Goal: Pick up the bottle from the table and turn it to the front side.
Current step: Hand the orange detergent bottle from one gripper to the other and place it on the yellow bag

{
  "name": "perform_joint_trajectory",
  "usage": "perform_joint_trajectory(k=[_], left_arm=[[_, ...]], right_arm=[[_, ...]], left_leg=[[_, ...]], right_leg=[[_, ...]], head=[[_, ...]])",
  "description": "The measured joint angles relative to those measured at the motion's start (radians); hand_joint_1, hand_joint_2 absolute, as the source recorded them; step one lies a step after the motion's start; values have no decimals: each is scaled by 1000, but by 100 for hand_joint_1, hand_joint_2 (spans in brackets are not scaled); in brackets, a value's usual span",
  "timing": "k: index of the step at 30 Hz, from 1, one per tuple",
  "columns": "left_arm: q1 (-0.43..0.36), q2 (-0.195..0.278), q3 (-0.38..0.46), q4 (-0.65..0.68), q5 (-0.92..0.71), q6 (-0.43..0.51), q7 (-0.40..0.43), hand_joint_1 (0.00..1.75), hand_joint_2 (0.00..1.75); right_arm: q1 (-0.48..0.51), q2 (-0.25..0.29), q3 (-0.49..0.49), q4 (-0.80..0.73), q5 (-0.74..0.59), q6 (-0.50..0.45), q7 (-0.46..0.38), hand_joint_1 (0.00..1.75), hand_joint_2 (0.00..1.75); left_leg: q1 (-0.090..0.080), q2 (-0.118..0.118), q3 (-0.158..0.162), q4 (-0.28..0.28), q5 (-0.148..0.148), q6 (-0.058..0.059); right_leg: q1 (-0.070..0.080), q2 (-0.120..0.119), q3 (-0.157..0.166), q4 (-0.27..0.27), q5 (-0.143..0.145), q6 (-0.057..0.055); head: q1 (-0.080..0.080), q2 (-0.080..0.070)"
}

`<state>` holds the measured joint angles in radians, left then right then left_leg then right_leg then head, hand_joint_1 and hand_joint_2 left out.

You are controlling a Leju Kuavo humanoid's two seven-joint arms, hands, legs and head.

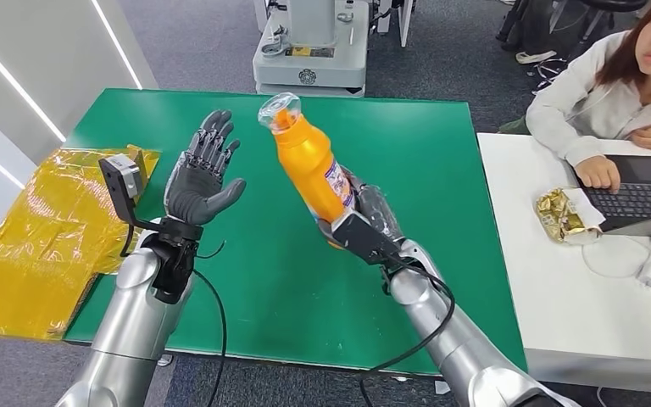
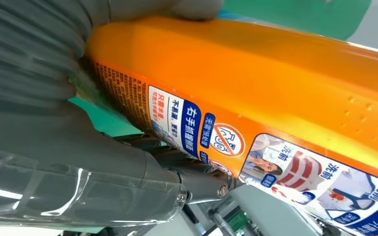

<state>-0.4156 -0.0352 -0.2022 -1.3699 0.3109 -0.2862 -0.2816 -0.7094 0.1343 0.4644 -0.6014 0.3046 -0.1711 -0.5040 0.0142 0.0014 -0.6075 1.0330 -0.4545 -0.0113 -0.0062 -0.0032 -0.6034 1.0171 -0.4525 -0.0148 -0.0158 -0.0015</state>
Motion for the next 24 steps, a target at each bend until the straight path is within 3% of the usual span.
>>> perform_joint_trajectory(k=[11, 18, 22, 24], left_arm=[[-58, -36, -36, 32, 37, -17, 33, 0, 175], [-66, -40, -45, 60, 43, -21, 46, 0, 175], [-69, -40, -49, 74, 45, -29, 58, 175, 175], [-74, -40, -55, 81, 44, -30, 61, 175, 175]], right_arm=[[-55, 81, 79, 49, 52, 52, 35, 175, 175], [-80, 102, 112, 83, 69, 70, 56, 175, 175], [-85, 104, 124, 98, 77, 72, 65, 175, 175], [-87, 104, 127, 104, 77, 71, 66, 175, 175]], left_leg=[[0, 0, 0, 0, 0, 0], [0, 0, 0, 0, 0, 0], [0, 0, 0, 0, 0, 0], [0, 0, 0, 0, 0, 0]], right_leg=[[0, 1, 0, 0, 0, 0], [0, 1, 0, 0, 0, 0], [0, 1, 0, 0, 0, 0], [0, 1, 0, 0, 0, 0]], head=[[0, 0], [0, 0], [0, 0], [0, 0]])
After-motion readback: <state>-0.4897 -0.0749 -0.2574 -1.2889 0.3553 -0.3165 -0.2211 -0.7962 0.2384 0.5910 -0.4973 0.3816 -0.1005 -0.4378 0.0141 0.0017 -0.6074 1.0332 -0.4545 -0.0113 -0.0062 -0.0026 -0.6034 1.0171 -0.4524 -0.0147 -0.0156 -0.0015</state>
